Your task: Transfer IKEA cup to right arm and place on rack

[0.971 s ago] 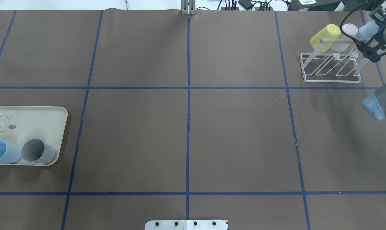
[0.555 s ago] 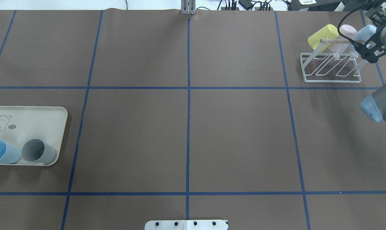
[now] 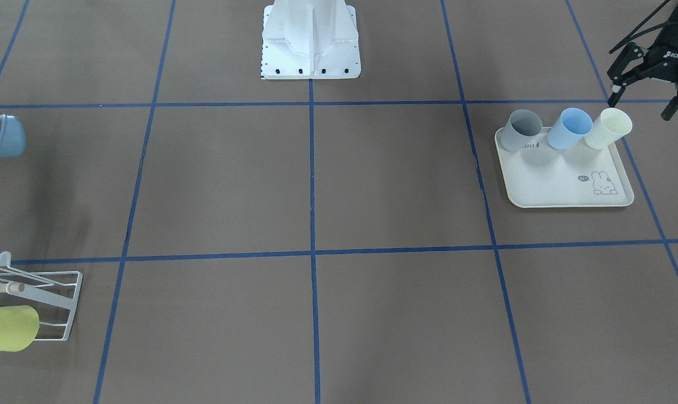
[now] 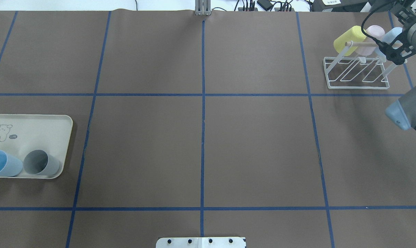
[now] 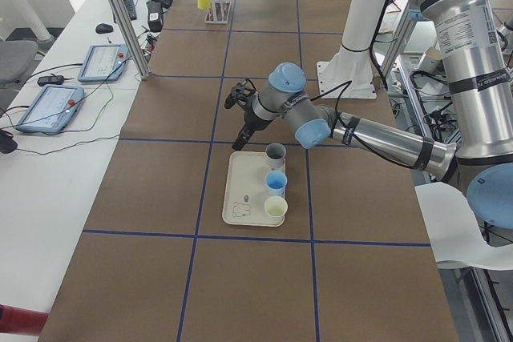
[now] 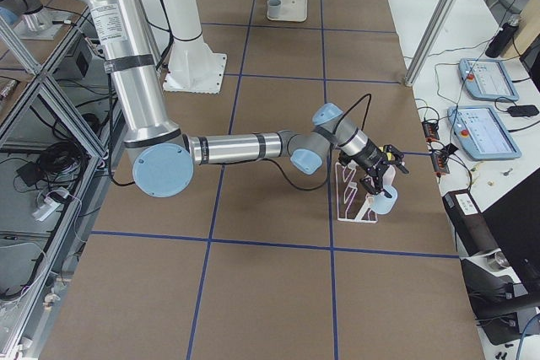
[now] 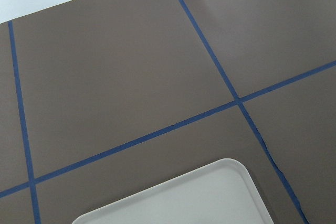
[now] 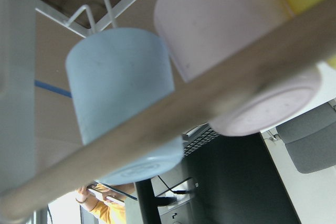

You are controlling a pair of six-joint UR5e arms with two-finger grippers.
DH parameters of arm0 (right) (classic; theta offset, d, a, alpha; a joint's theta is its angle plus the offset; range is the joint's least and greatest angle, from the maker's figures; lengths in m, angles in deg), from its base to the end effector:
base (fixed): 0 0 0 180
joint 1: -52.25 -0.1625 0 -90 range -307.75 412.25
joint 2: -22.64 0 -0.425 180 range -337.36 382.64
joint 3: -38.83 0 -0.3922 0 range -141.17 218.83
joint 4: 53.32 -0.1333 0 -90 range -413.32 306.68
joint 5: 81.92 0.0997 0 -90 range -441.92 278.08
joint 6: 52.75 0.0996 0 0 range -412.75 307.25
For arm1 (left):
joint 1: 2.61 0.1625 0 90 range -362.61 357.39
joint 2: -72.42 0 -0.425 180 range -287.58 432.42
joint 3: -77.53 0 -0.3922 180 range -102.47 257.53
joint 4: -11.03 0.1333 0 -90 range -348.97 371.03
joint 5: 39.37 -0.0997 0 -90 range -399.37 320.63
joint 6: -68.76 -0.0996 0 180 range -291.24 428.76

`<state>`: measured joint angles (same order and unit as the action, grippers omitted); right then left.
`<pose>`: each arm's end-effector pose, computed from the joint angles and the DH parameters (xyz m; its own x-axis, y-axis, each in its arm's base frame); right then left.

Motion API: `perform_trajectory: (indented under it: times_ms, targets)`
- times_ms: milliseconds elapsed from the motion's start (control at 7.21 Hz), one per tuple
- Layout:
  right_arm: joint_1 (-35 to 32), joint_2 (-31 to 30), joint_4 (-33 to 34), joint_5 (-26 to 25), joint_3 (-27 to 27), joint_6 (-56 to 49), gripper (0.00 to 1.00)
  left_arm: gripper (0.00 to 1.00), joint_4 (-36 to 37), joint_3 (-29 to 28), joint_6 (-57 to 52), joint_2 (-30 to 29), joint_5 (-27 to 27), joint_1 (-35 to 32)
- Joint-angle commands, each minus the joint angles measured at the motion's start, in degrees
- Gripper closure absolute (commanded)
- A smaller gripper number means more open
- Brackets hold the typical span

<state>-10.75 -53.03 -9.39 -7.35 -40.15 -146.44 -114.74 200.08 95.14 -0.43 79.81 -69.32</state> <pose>-0.1457 -0.6379 0.5385 -0.3561 -0.5623 -0.7463 0.9296 -0.2945 -0.2217 0.0736 -0.3853 0.4413 0.6941 0.3659 -0.6200 0.0675 0.8243 0.5621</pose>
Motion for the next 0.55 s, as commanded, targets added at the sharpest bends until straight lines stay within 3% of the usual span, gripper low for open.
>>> perform_trajectory:
  times_ms: [0,416]
  targets:
    - [-0.2,-0.5,0.4,6.2,-5.9,6.9,0.02,0.00,0.0,0.0,0.0,0.0,0.0,0.0]
    - [-0.1,-5.8,0.5,18.5,-15.9,32.7,0.02,0.00,-1.1,-2.0,-0.2,0.1,-0.3,0.0]
